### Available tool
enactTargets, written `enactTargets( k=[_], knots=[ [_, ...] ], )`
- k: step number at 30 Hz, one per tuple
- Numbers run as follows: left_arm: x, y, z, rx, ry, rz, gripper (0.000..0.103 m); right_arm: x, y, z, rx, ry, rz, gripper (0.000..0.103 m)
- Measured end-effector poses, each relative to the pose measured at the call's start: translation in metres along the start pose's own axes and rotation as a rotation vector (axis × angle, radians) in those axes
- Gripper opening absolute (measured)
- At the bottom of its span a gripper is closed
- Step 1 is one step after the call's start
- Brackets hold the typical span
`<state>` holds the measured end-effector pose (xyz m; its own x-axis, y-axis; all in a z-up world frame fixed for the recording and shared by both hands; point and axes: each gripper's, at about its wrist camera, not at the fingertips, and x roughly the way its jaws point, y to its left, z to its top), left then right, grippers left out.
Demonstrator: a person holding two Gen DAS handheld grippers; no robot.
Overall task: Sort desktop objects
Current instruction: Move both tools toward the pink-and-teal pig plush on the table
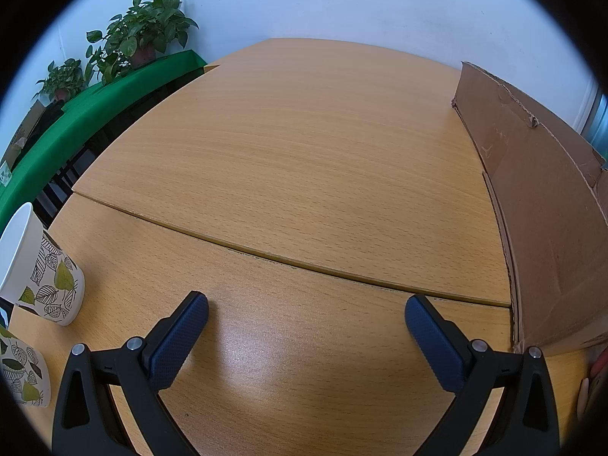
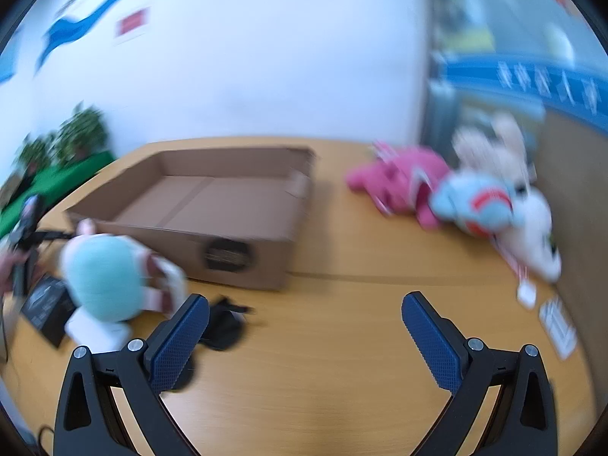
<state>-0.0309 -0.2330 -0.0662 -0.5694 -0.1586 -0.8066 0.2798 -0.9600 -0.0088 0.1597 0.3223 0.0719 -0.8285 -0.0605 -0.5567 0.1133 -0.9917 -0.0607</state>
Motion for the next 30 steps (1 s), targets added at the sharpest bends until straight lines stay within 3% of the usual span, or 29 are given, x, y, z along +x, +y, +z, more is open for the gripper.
enactTargets(
  k=[6,12,16,19,24,30],
  knots=[
    [-0.018,-0.004,-0.016,-0.029,0.018,0.002,0.102,-0.011,0.072,0.005,-0.063,-0.042,0.089,0.103],
    [-0.132,-0.040,-0.043,0.058,-0.164,-0.142,0.102,0.006,0.102,0.000,-0.080,0.004,0.115,0.103],
    [-0.188,-0.077,-0.068,0.123,-0.188,-0.294,0.102,0.012,0.114,-0.002,-0.090,0.031,0.148,0.103],
    [-0.208,-0.109,-0.087,0.189,-0.189,-0.384,0.102,0.018,0.120,-0.005,-0.092,0.058,0.199,0.103],
    [-0.202,-0.149,-0.095,0.258,-0.133,-0.459,0.102,0.021,0.131,-0.013,-0.114,0.080,0.229,0.103],
    [-0.169,-0.165,-0.083,0.260,-0.039,-0.522,0.102,0.028,0.141,-0.016,-0.129,0.098,0.273,0.103]
  ],
)
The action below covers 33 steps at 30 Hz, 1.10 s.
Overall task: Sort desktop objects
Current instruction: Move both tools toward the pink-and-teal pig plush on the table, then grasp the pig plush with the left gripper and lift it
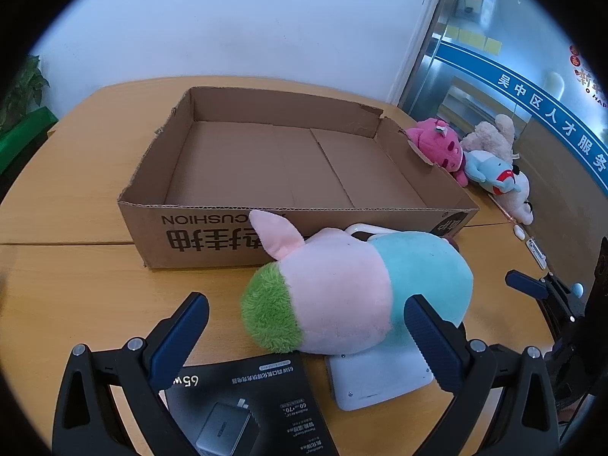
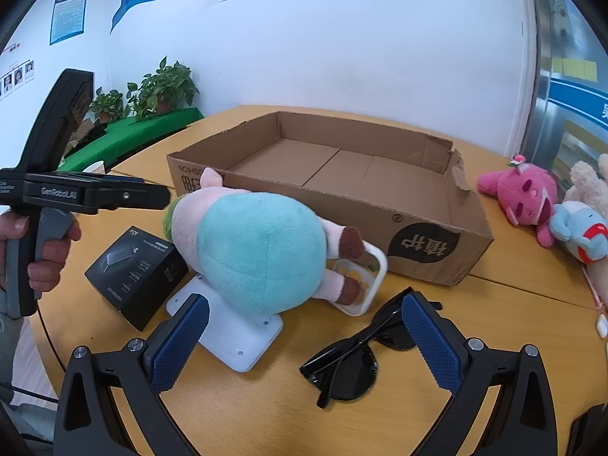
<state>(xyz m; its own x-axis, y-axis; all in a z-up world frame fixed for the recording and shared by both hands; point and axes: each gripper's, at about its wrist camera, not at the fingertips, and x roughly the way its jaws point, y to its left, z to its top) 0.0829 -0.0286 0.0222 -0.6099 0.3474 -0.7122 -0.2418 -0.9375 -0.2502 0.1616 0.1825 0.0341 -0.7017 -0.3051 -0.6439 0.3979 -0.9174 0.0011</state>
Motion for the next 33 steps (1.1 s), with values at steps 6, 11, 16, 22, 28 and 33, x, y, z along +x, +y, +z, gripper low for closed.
enactTargets(
  k=[6,11,16,22,28,33],
  knots=[
    [0.018,0.029,-0.001,-0.095,0.044,-0.077,0.099,0.026,0.005,0.005,0.002,0.028,0.060,0.103],
    [0.034,0.034,-0.002,-0.130,0.104,-0.231,0.080,0.053,0.008,0.009,0.019,0.065,0.085,0.103],
    [0.032,0.018,-0.006,-0.051,0.115,-0.253,0.070,0.071,0.009,0.012,0.059,0.072,0.162,0.101],
    [0.006,-0.016,-0.013,0.019,0.066,-0.256,0.068,0.042,-0.001,0.015,0.102,-0.028,0.183,0.098],
    [-0.041,-0.061,-0.033,0.100,-0.003,-0.302,0.068,-0.033,-0.008,0.004,0.068,-0.139,0.173,0.099],
    [-0.039,-0.073,-0.063,0.113,0.067,-0.321,0.065,-0.063,-0.007,-0.036,0.054,-0.104,0.183,0.100]
  ],
)
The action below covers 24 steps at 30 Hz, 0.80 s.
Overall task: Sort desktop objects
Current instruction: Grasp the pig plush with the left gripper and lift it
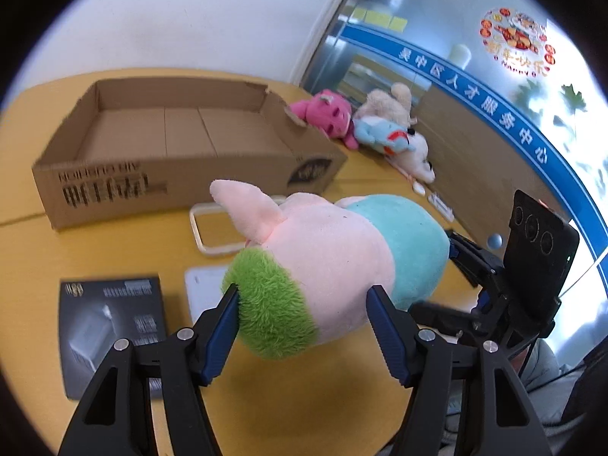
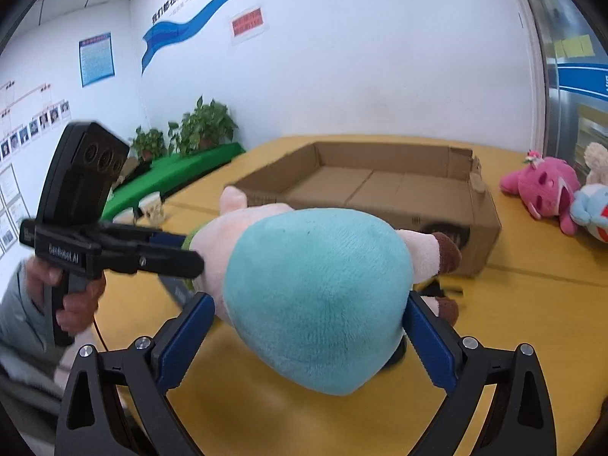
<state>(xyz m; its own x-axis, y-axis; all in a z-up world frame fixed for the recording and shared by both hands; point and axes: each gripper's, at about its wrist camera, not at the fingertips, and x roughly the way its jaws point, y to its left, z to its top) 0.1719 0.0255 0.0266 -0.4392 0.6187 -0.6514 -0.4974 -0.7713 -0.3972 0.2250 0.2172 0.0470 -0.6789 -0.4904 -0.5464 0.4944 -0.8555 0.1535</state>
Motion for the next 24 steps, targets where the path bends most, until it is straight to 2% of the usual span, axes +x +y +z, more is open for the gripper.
enactTargets(
  k=[2,6,9,11,13,16,18,20,22,24],
  knots=[
    [0.008,0.000,-0.012,-0.016,0.037,0.006,0.065,0.004,0.004,-0.022,0.001,0.063,0.006,0.103],
    [0.009,0.000,-0.026,-0.045,0.037,0.010,0.063,0.022,0.006,-0.059,0.042,0.200,0.010,0.103],
    [0.005,0.002,-0.034,-0.068,0.038,0.034,0.066,0.010,0.001,-0.063,0.051,0.181,0.020,0.102],
    [0.004,0.007,-0.038,-0.100,0.031,0.023,0.066,0.001,-0.007,-0.060,0.056,0.159,0.011,0.103],
    [0.006,0.014,-0.040,-0.123,0.020,0.003,0.072,-0.003,-0.018,-0.055,0.051,0.151,-0.010,0.103],
    [0.019,0.023,-0.041,-0.155,0.022,-0.034,0.077,0.005,-0.028,-0.051,0.069,0.166,0.033,0.103],
    [0.023,0.023,-0.042,-0.143,0.011,-0.075,0.077,0.014,-0.018,-0.054,0.073,0.185,0.094,0.103],
    [0.024,0.019,-0.043,-0.113,0.025,-0.077,0.077,0.024,-0.007,-0.058,0.042,0.205,0.111,0.103],
    [0.023,0.016,-0.045,-0.086,0.037,-0.080,0.072,0.027,0.003,-0.059,-0.003,0.198,0.049,0.103],
    [0.022,0.015,-0.047,-0.088,0.037,-0.095,0.068,0.027,0.004,-0.060,0.004,0.193,0.046,0.102]
  ],
)
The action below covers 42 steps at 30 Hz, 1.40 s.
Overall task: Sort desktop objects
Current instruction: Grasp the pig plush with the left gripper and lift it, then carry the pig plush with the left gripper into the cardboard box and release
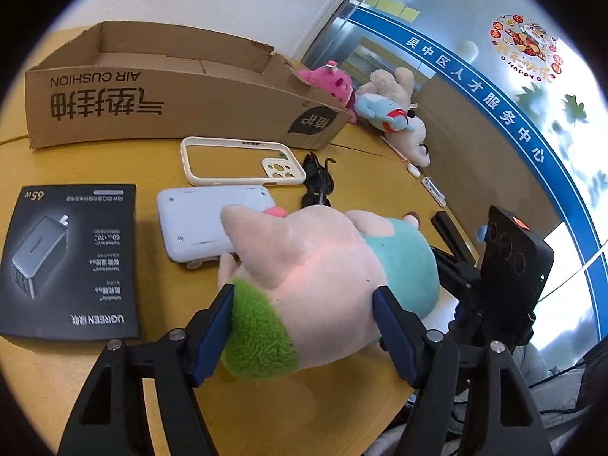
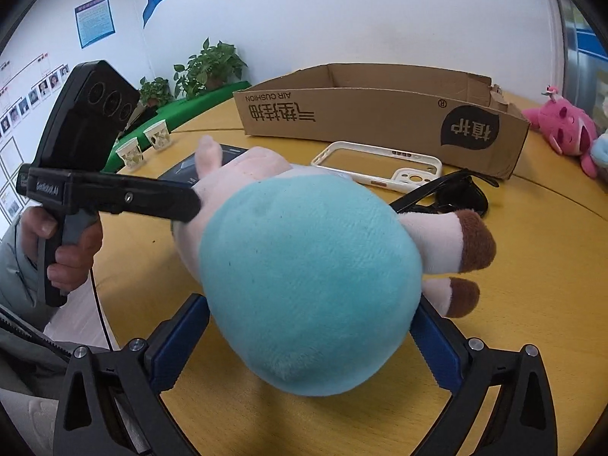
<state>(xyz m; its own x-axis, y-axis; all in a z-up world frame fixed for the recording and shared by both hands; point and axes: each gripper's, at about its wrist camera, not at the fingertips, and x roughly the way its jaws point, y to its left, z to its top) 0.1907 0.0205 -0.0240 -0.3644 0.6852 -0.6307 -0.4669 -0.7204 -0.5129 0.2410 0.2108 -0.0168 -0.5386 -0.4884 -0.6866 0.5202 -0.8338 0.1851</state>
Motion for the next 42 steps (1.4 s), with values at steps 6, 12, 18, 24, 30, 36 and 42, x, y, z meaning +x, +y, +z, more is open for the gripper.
enactTargets(
  k=[6,12,18,24,30,36,42],
  knots=[
    [-0.006,-0.017,0.000,0.062,-0.060,0.017,0.058,-0.002,0.008,0.003,-0.010,-0.010,-0.040,0.093],
    [-0.043,-0.038,0.039,0.146,-0.194,0.037,0.057,-0.021,0.015,0.047,-0.053,-0.092,-0.092,0.090],
    [-0.089,-0.058,0.111,0.262,-0.371,0.080,0.057,-0.052,0.024,0.131,-0.140,-0.247,-0.145,0.089],
    [-0.137,-0.068,0.189,0.360,-0.520,0.111,0.057,-0.076,0.030,0.233,-0.273,-0.389,-0.182,0.090],
    [-0.158,-0.057,0.260,0.403,-0.584,0.169,0.057,-0.073,0.021,0.324,-0.336,-0.461,-0.163,0.090],
    [-0.141,-0.003,0.314,0.341,-0.556,0.180,0.057,-0.011,-0.012,0.402,-0.341,-0.428,-0.131,0.090],
    [-0.088,0.076,0.348,0.194,-0.469,0.235,0.057,0.098,-0.058,0.448,-0.273,-0.293,-0.049,0.090]
  ],
)
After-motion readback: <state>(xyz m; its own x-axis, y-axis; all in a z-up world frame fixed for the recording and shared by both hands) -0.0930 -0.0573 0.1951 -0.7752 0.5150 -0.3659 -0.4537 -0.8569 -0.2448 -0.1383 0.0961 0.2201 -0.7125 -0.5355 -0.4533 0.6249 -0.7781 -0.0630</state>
